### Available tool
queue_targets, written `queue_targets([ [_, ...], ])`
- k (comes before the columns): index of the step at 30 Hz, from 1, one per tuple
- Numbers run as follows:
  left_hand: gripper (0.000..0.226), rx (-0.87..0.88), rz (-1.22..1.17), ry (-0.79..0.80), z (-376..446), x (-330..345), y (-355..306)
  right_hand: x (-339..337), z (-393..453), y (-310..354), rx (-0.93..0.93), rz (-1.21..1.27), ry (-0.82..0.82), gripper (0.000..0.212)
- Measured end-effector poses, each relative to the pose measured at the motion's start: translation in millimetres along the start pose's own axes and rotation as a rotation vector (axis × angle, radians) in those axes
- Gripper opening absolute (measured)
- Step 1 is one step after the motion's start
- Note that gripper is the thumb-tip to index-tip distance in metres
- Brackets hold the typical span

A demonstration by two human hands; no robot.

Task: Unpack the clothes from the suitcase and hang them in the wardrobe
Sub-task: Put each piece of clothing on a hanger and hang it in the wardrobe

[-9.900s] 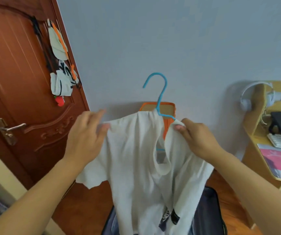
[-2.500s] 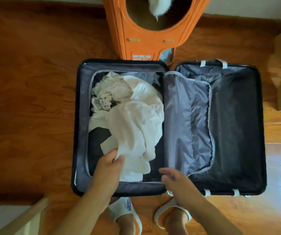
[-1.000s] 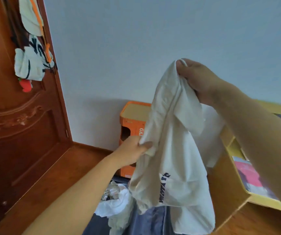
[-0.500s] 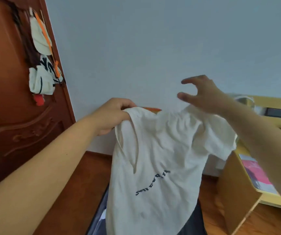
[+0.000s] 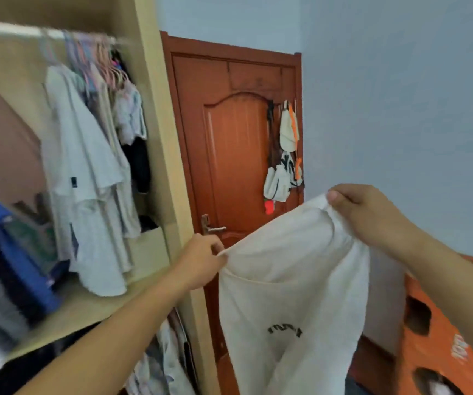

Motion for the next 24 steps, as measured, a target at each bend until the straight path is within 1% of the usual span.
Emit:
queue_targets([
  [2,0.017,-0.133,-0.037,-0.045,3,-57,36,26,19,13,0.012,0.026,0.051,0.037],
  [4,0.019,-0.215,-0.127,-0.06,5,-111,61,56,35,35,0.025,0.028,0.142,0.041],
  [7,0.017,-0.274,-0.371,-0.094,9,-180,84,100,54,84,0.031,0.116,0.246,0.051],
  [9,0.019,-0.306,-0.511,-0.124,8,-220,98,133,67,119,0.007,0.195,0.335,0.052],
  [11,0.021,-0.297,-0.579,-0.176,11,-261,114,170,83,160,0.0,0.235,0.437,0.06],
  [12,0.021,-0.284,-0.596,-0.217,15,-282,125,188,94,178,0.003,0.243,0.459,0.061],
  [15,0.019,-0.236,-0.592,-0.387,28,-345,157,234,133,231,-0.027,0.243,0.41,0.062],
  [17,0.016,-0.208,-0.517,-0.473,35,-381,178,259,168,259,-0.075,0.262,0.295,0.057],
  [18,0.015,-0.207,-0.47,-0.498,38,-393,189,269,184,270,-0.102,0.265,0.224,0.049],
  [20,0.018,-0.239,-0.432,-0.486,44,-409,214,288,216,291,-0.128,0.238,0.108,0.034],
  [21,0.02,-0.264,-0.424,-0.456,47,-414,225,297,233,302,-0.142,0.206,0.07,0.03],
  [23,0.021,-0.311,-0.348,-0.394,55,-420,243,314,270,328,-0.2,0.078,0.017,0.027],
  [24,0.017,-0.328,-0.311,-0.38,60,-423,251,320,289,342,-0.23,0.01,-0.013,0.027],
])
Point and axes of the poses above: each hand's wrist, its own z-axis towards the middle knuckle, its own x-axis out of the palm, y = z × x, the point moved 9 cm from there along z, towards the middle knuckle, and after that the axes turned 1 degree about z, right-handed, at the moved point
